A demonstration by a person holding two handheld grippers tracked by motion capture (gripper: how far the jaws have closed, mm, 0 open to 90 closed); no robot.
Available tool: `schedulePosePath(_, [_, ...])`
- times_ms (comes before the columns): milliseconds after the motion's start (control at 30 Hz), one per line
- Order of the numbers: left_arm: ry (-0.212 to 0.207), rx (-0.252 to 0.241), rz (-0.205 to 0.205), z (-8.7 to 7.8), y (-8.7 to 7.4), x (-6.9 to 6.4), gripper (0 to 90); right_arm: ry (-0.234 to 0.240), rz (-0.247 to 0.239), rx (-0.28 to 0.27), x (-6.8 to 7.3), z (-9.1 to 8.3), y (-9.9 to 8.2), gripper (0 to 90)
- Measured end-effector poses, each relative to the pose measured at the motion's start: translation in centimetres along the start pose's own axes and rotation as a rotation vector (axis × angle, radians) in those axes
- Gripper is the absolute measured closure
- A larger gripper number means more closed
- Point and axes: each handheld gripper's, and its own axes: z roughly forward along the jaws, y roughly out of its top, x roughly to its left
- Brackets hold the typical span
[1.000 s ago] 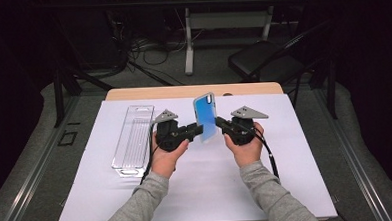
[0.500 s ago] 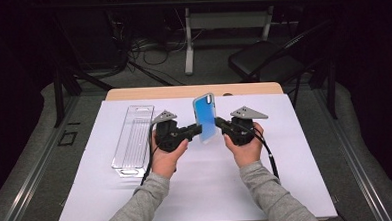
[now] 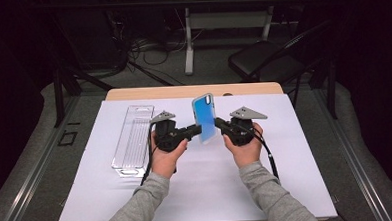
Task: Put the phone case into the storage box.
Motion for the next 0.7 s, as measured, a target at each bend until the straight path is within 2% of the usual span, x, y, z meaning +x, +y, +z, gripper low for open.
schedulePosePath(700, [-0.001,-0.007,0.023,-0.18,0.06,-0.03,81.4,0.007,0.002,-0.008,0.04,-0.08,0.05,88.9])
